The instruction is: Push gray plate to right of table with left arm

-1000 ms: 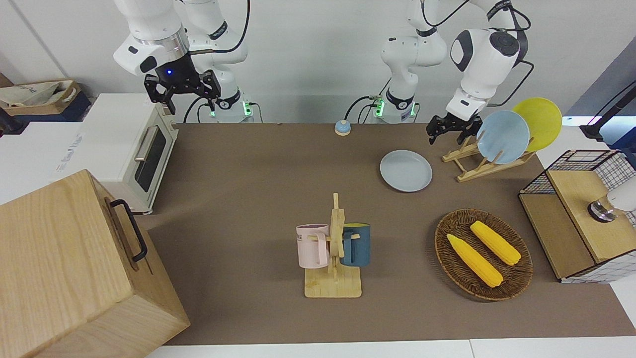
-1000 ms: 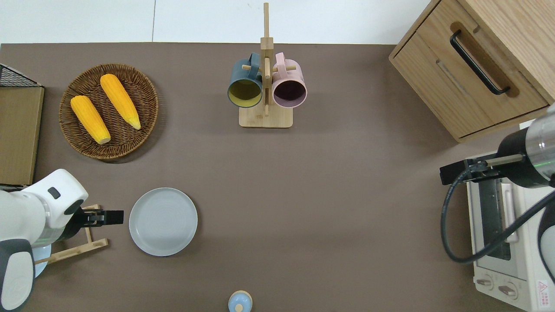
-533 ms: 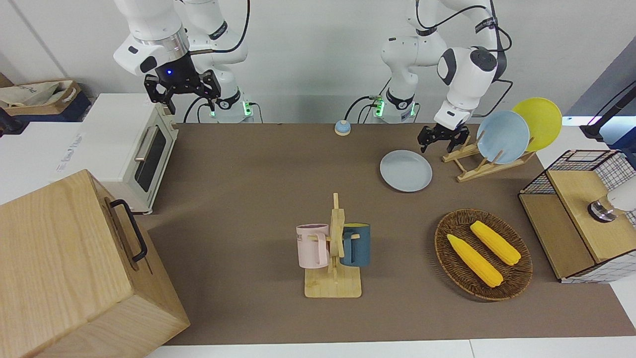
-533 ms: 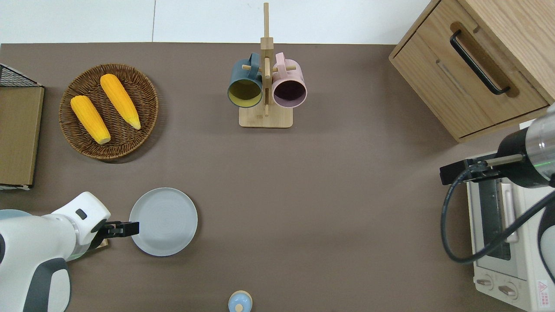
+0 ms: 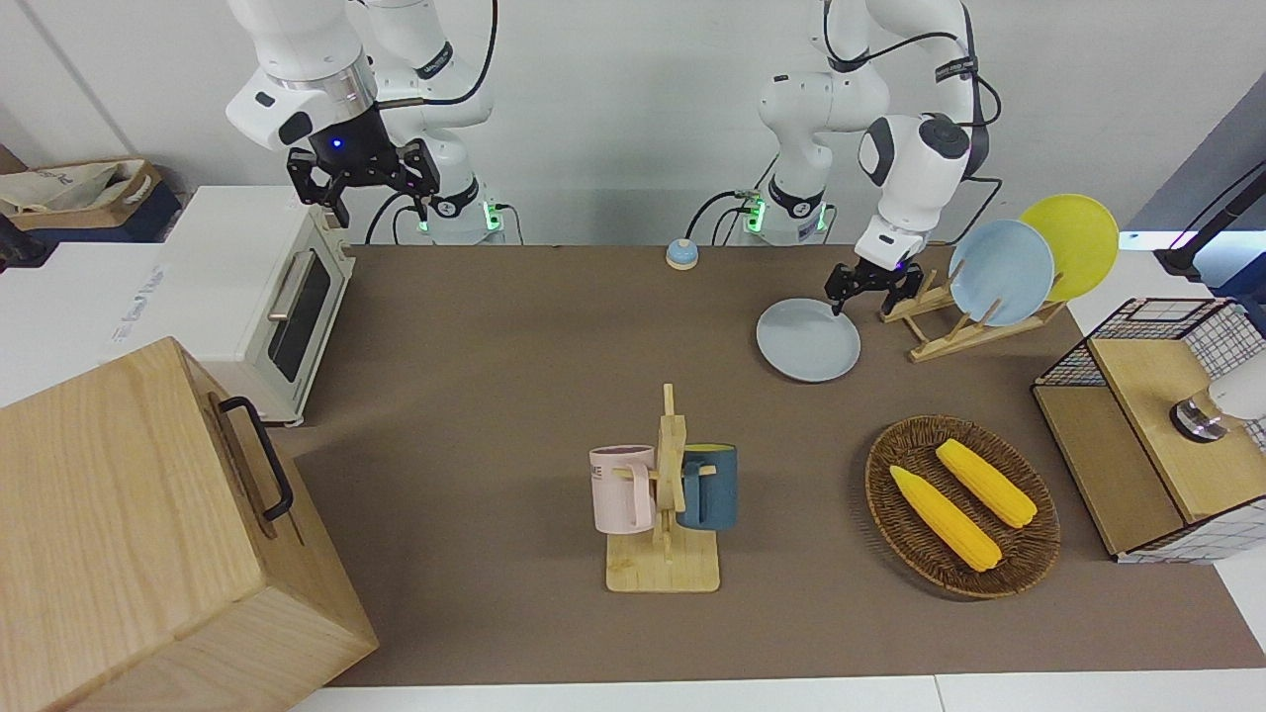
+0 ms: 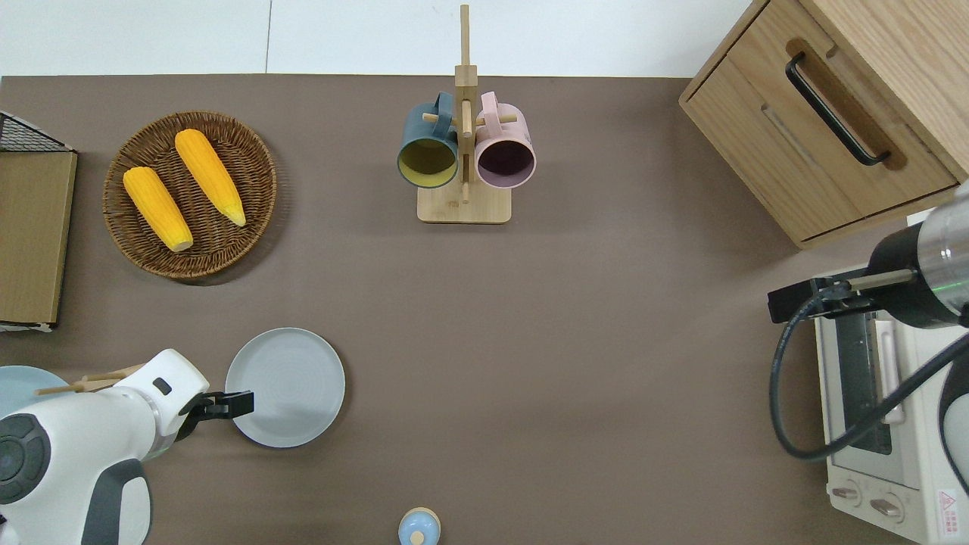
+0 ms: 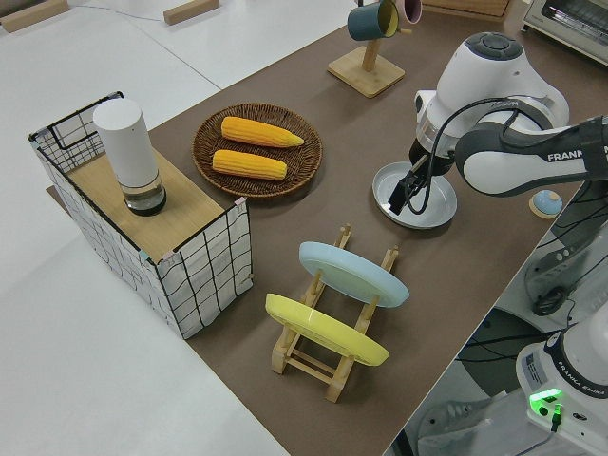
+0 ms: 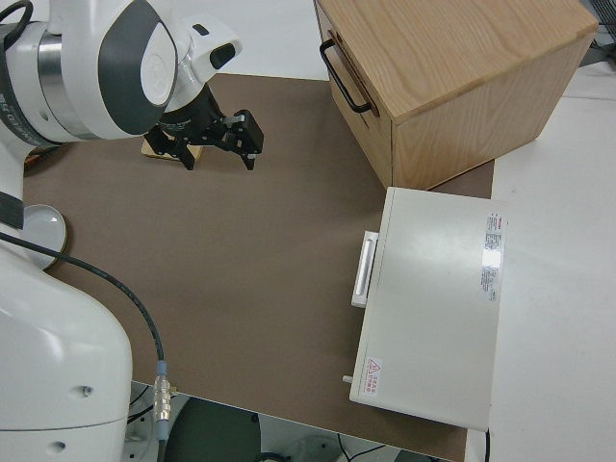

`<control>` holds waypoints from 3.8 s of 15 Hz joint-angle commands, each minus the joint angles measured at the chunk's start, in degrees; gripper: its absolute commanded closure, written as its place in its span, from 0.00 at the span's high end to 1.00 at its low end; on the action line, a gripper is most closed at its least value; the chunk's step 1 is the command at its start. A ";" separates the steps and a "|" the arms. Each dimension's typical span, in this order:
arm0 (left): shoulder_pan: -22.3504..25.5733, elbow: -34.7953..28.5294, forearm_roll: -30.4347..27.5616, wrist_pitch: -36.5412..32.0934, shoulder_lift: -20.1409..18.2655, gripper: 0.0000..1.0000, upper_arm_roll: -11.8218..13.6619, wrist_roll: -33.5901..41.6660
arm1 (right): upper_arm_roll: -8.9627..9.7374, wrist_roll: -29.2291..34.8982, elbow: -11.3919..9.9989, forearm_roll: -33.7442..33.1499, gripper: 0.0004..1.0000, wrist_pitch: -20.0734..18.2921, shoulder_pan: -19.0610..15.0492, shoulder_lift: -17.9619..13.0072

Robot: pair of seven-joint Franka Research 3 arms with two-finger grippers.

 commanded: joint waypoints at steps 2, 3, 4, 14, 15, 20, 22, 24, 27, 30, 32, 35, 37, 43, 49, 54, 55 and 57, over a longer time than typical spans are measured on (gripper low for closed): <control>0.75 -0.72 -0.01 7.20 5.77 1.00 -0.01 0.68 | 0.32 -0.15 -0.03 0.46 0.98 -0.69 -0.62 -0.43; 0.75 -0.72 -0.01 8.60 6.56 1.00 -0.01 0.68 | 0.32 -0.15 0.05 0.46 0.98 -0.69 -0.62 -0.43; 0.75 -0.72 -0.01 9.75 7.44 1.00 -0.01 0.68 | 0.32 -0.15 -0.03 0.46 0.98 -0.69 -0.62 -0.43; 0.40 -0.46 -0.01 10.81 9.03 0.07 -0.01 0.24 | 0.23 -0.15 0.05 0.46 0.98 -0.69 -0.62 -0.43; 0.40 -0.46 -0.01 10.81 8.94 0.02 -0.01 0.24 | 0.32 -0.15 0.06 0.46 0.98 -0.69 -0.62 -0.43; 0.23 -0.46 -0.01 10.90 9.29 0.00 -0.01 -0.02 | 0.32 -0.06 -0.03 0.46 0.98 -0.69 -0.62 -0.43; 0.14 -0.46 -0.01 10.90 9.29 0.00 -0.01 -0.19 | 0.32 -0.06 -0.03 0.46 0.98 -0.69 -0.62 -0.43; 0.05 -0.37 -0.19 10.99 9.64 0.00 -0.18 -0.46 | 0.23 -0.06 0.06 0.46 0.98 -0.69 -0.62 -0.43; -0.91 -0.20 -0.28 10.90 10.00 0.00 -1.24 -3.52 | 0.32 -0.15 -0.03 0.46 0.98 -0.69 -0.62 -0.43; -5.21 0.15 -1.42 10.99 10.78 0.00 -1.33 -7.83 | 0.32 -0.15 -0.03 0.46 0.98 -0.69 -0.62 -0.43; -8.46 1.03 -2.20 10.99 11.75 0.00 -1.33 -11.08 | 0.32 -0.06 -0.03 0.46 0.98 -0.69 -0.62 -0.43; -13.38 2.35 -2.82 11.16 13.07 0.00 -1.41 -16.26 | 0.32 -0.06 -0.03 0.46 0.98 -0.69 -0.62 -0.43; -17.33 4.10 -2.91 11.16 14.65 0.00 -1.42 -21.53 | 0.32 -0.15 0.05 0.46 0.98 -0.69 -0.62 -0.43; -27.44 11.13 -2.82 10.99 20.53 0.00 -1.59 -35.68 | 0.23 -0.06 -0.03 0.46 0.98 -0.69 -0.62 -0.43; -30.09 18.16 -2.04 10.46 26.77 0.00 -6.94 -46.93 | 0.32 -0.06 -0.03 0.46 0.98 -0.69 -0.62 -0.43; -32.99 26.24 -0.10 6.52 31.34 0.00 -8.97 -53.71 | 0.32 -0.15 0.05 0.46 0.98 -0.69 -0.62 -0.43; -34.04 28.35 -0.10 5.20 32.49 0.00 -8.97 -55.03 | 0.23 -0.15 -0.03 0.46 0.98 -0.69 -0.62 -0.43; -35.98 32.65 -0.01 3.35 35.12 0.00 -8.97 -57.58 | 0.32 -0.15 0.06 0.46 0.98 -0.69 -0.62 -0.43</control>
